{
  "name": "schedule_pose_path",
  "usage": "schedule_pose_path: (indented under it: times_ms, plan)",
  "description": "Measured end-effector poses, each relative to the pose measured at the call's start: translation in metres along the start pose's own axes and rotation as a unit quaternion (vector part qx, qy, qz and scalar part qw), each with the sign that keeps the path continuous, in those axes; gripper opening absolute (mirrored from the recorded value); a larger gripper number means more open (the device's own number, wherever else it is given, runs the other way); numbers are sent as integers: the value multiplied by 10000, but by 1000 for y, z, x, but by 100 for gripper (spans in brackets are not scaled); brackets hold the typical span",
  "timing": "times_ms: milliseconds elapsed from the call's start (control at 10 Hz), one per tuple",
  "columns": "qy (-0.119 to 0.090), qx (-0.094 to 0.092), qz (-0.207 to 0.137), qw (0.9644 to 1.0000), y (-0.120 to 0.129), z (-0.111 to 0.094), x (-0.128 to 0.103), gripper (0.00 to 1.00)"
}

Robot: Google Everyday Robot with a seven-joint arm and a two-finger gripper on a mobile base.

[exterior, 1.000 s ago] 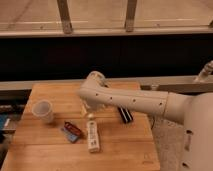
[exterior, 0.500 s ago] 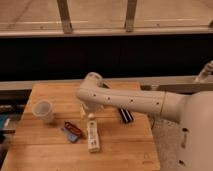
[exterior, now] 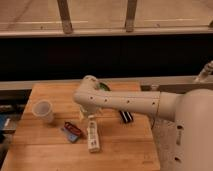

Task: Stand the bottle upright

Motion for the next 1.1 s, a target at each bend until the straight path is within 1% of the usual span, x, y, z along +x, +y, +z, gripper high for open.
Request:
schedule_pose_path:
  times_ms: [200, 400, 600, 800, 1100]
  plan:
    - [14, -22, 19, 10000, 0, 6, 0, 68]
    - [-42, -25, -13, 10000, 0, 16, -3, 68]
    - [-46, -18, -53, 10000, 3, 24, -6, 68]
    - [9, -26, -119, 9999, 7, 35, -10, 68]
    - [171, 64, -76, 9998, 2, 51, -13, 68]
